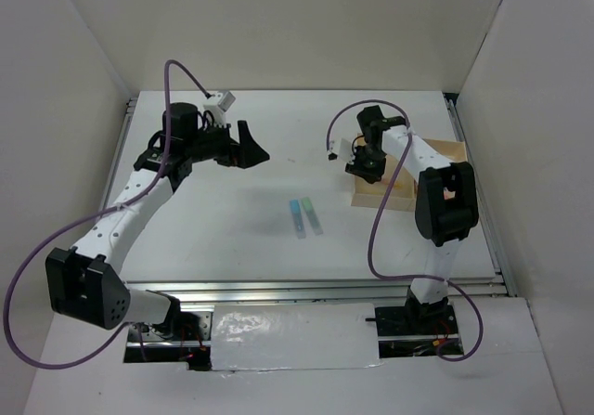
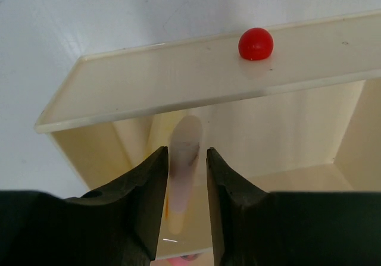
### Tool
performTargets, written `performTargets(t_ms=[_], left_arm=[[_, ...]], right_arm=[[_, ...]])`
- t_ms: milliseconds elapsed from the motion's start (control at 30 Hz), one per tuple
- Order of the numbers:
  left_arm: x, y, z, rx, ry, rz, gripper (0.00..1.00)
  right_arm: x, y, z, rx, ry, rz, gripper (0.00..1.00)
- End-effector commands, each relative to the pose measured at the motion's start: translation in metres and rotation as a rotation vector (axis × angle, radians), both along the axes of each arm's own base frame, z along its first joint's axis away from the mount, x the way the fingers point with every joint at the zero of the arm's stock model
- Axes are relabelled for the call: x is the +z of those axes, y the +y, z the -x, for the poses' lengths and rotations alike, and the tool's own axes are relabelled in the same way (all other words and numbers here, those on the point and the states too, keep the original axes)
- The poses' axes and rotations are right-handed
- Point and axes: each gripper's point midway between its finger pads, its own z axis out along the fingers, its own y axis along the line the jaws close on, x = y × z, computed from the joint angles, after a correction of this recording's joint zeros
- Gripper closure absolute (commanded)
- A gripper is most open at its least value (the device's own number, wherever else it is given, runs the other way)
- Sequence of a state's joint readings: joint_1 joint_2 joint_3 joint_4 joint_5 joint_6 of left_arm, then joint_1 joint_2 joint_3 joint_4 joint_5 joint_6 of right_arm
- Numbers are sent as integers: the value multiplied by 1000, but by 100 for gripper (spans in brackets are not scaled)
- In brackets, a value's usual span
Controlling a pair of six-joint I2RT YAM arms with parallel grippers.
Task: Sort the stationery into containers
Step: Place the pen in the storage box.
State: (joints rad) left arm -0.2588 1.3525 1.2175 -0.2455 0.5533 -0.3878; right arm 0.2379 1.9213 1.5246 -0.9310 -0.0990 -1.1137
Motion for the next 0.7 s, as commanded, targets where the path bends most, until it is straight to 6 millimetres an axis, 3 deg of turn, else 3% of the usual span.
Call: performTargets(t_ms=[0, 167, 300, 400, 500, 533, 667], left_arm=[[-7, -5, -5, -12, -27, -23, 1], [-28, -5, -6, 79, 64, -52, 1], [-68, -6, 12, 189, 210, -128, 1], [-92, -17, 35, 212, 229, -199, 1], [-112, -33, 57, 211, 228, -265, 5], [-121, -36, 60, 223, 233, -291, 6], [-143, -46, 58, 244, 296, -338, 6]], right_arm=[[-4, 1, -9, 8, -38, 7, 59], [-4, 2, -8, -4, -40, 14, 50], [9, 6, -5, -24, -50, -15, 50], [35, 16, -1, -45, -92, -78, 50], [85, 32, -5, -109, -188, -207, 50], [109, 35, -4, -163, -231, -267, 50], [160, 44, 8, -265, -292, -447, 49]])
